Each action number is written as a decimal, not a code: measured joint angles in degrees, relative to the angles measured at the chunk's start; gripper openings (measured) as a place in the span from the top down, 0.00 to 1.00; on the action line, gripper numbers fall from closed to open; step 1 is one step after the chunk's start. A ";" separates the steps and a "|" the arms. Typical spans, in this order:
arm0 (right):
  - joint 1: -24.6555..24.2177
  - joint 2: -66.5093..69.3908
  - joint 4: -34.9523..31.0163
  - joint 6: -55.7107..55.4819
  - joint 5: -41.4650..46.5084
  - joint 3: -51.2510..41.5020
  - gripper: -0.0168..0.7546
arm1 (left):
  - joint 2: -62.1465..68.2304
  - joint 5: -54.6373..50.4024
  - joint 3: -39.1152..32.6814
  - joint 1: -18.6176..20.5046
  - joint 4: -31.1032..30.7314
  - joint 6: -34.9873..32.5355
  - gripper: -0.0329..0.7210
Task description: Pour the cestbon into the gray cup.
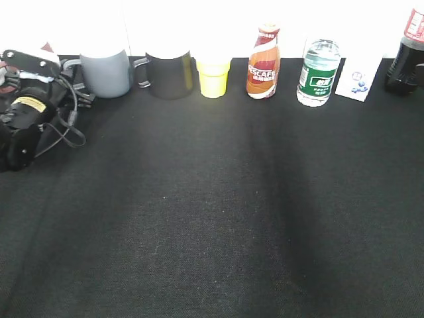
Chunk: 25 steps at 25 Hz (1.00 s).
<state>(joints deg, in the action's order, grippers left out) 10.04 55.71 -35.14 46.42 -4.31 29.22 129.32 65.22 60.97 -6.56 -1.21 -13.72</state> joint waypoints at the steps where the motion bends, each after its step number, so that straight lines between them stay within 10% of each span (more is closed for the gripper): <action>1: 0.00 0.00 0.04 0.00 0.00 0.00 0.26 | -1.15 -0.14 -1.65 0.18 -0.07 0.01 0.84; 25: 0.00 0.00 0.04 -1.35 0.13 0.35 0.26 | -26.16 -0.65 -22.54 0.29 -3.46 0.74 0.86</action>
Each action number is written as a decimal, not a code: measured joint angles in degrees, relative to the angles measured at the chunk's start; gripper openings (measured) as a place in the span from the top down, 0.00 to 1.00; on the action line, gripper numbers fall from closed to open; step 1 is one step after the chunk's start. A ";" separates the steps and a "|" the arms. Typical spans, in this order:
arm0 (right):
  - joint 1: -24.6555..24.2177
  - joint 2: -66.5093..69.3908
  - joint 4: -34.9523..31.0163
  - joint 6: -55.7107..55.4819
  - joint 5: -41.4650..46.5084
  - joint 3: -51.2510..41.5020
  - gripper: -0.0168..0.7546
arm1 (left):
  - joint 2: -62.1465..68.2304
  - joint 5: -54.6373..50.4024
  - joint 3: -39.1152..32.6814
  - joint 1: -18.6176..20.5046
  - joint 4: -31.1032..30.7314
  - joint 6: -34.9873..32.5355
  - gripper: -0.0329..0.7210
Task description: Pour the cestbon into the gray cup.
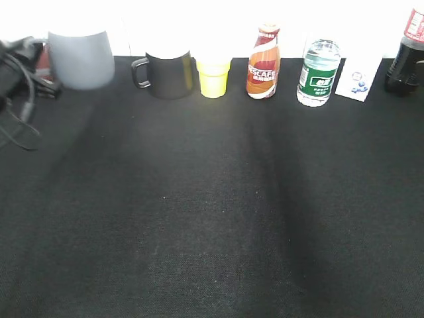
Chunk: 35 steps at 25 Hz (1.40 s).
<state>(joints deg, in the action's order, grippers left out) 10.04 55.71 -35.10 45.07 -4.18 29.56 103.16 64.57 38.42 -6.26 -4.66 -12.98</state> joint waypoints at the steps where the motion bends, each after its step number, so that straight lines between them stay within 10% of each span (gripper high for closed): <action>1: 0.00 0.00 0.00 -0.23 0.00 0.05 0.26 | -1.46 -1.15 -0.71 0.00 -0.31 0.84 0.86; 17: 1.09 8.83 0.93 -2.01 -5.19 7.16 0.26 | -25.38 -25.48 -3.83 -0.62 -6.69 8.40 0.86; 24: 8.13 19.05 21.37 -21.75 -21.41 7.22 0.26 | -28.68 -29.35 -4.11 -3.79 -6.54 8.59 0.86; 35: 8.11 31.16 29.63 -33.91 -44.21 7.22 0.16 | -31.71 -30.52 -6.59 -3.90 -5.96 8.87 0.86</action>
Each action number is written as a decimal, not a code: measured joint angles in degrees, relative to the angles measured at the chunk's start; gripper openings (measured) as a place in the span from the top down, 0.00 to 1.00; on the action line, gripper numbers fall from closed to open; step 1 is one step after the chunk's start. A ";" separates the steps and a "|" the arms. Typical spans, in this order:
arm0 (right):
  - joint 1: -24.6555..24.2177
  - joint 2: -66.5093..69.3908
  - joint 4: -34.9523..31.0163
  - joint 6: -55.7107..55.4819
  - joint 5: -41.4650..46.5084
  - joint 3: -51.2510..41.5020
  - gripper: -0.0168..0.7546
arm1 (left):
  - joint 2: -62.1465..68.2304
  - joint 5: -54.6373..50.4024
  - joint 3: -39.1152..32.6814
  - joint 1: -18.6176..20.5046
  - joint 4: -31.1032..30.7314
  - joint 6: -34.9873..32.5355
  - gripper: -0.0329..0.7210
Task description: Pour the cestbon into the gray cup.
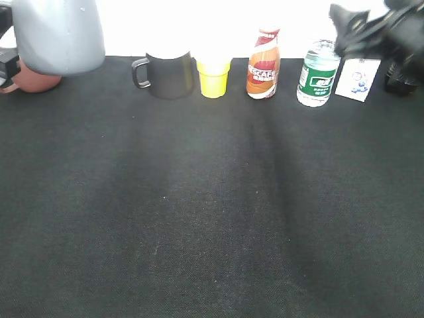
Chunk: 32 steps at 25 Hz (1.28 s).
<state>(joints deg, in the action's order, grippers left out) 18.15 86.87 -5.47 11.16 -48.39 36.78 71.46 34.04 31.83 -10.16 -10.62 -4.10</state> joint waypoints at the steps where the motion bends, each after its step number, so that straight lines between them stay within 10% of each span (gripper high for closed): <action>1: 0.00 2.38 0.83 -1.25 -1.34 0.05 0.15 | 0.00 0.00 0.00 0.00 0.00 0.00 0.86; 14: -0.17 19.21 -3.62 -2.31 -12.45 6.04 0.17 | -0.11 20.83 -11.36 0.00 0.89 0.39 0.86; 32: -3.50 29.75 -4.23 -0.70 -14.94 14.37 0.21 | -0.11 24.47 -11.93 0.00 -0.39 0.41 0.86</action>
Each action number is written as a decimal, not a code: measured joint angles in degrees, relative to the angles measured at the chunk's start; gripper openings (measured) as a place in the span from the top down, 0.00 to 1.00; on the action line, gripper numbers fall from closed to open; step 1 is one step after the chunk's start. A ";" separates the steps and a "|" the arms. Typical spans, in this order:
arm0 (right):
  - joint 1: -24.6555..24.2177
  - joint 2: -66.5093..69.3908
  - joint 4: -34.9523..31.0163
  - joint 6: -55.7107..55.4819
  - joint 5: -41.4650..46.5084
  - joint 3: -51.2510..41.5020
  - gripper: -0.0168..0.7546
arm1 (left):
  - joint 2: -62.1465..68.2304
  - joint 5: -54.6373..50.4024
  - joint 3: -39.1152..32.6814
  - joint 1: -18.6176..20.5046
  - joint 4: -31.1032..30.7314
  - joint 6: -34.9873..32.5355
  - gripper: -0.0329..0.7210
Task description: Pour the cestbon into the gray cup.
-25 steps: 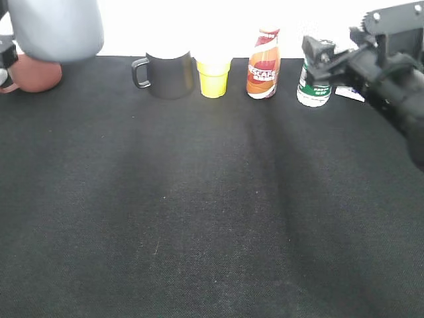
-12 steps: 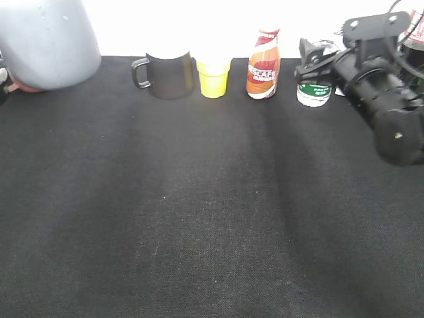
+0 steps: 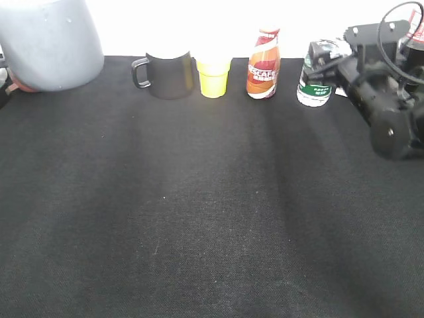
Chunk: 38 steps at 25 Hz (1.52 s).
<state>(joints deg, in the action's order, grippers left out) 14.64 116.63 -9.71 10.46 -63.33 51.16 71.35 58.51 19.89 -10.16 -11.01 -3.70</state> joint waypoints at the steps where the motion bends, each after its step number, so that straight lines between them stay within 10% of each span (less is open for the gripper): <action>1: 0.00 0.18 0.21 -0.02 0.37 1.15 0.21 | 0.00 0.00 0.00 0.00 -0.06 0.00 0.86; 38: -3.24 15.13 8.03 -3.70 8.01 19.16 0.17 | 0.00 0.01 0.00 0.00 -3.42 0.22 0.86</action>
<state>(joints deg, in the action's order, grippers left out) 11.40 131.75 -1.67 6.77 -55.32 70.31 71.35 58.53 19.89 -10.16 -14.43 -3.47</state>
